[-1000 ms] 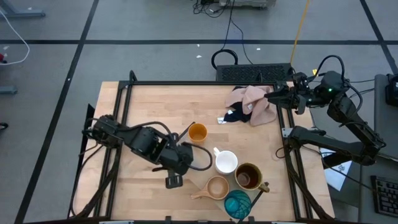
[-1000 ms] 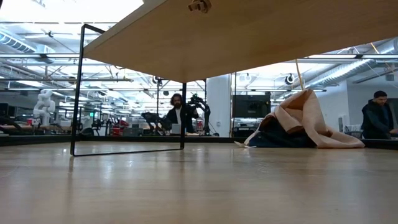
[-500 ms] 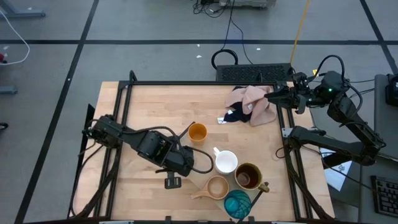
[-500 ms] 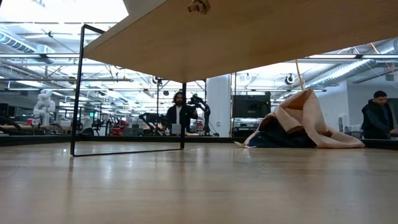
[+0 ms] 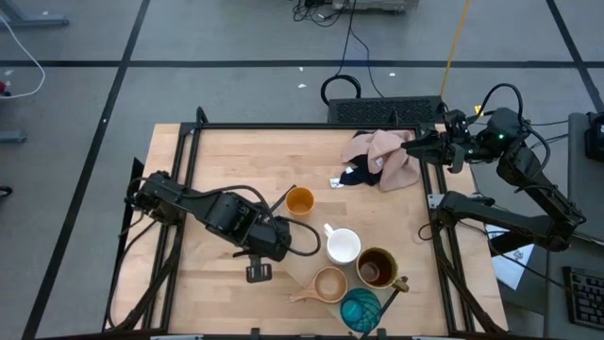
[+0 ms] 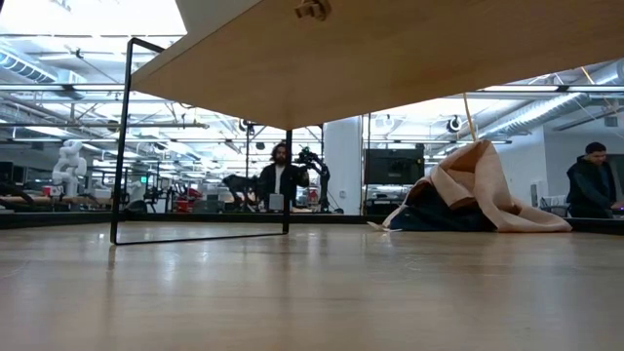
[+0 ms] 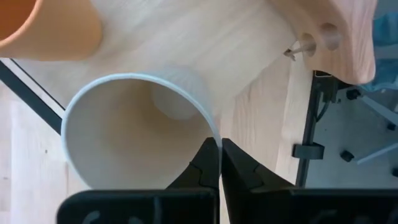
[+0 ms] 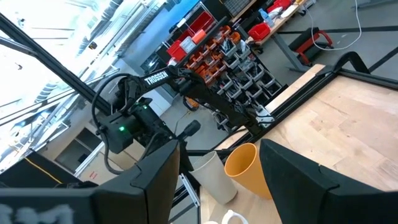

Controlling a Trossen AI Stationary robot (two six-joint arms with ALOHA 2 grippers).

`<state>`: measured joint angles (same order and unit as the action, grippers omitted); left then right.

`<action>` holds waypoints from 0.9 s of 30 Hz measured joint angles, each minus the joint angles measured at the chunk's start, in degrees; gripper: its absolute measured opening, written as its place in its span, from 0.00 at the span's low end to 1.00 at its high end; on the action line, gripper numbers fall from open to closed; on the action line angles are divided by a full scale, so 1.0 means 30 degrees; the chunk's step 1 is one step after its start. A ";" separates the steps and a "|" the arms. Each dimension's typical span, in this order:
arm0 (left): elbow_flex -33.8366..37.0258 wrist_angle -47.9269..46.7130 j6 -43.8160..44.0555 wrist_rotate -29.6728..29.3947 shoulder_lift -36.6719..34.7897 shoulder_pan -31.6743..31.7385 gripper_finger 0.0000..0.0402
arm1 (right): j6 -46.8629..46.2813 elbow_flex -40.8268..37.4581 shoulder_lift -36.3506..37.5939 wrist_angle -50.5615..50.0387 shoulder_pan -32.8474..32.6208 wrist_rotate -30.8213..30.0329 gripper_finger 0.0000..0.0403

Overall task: Stack small to large cups/mugs on shelf
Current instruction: Put the white cup on the shelf

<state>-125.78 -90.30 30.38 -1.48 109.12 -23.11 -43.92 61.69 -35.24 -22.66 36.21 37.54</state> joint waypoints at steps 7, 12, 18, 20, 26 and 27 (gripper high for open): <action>0.0000 0.0072 -0.0228 0.0381 -0.0026 0.0349 0.00 | 0.0017 0.0000 -0.0002 -0.0187 0.0002 -0.0002 0.53; 0.0000 0.0058 -0.1106 -0.0002 -0.0175 0.0439 0.00 | 0.0151 0.0000 0.0000 -0.0429 0.0007 -0.0007 0.53; 0.0000 0.0070 -0.1242 0.0286 -0.0180 0.0747 0.00 | -0.0036 -0.0298 0.0000 -0.0610 0.0002 0.0000 0.53; 0.0000 0.0085 -0.1237 0.0339 -0.0178 0.0748 0.00 | -0.0238 -0.0640 0.0000 -0.0618 0.0000 0.0000 0.53; 0.0000 0.0093 -0.1502 0.0219 -0.0182 0.0619 0.00 | -0.0523 -0.1567 0.0148 0.0203 0.0000 0.0051 0.53; 0.0000 0.0094 -0.1538 0.0139 -0.0182 0.0619 0.00 | -0.0735 -0.1683 0.0205 0.0714 0.0001 0.0053 0.53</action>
<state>-125.78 -90.02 25.77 -1.06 108.57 -21.26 -46.12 56.64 -34.63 -20.52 36.21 37.70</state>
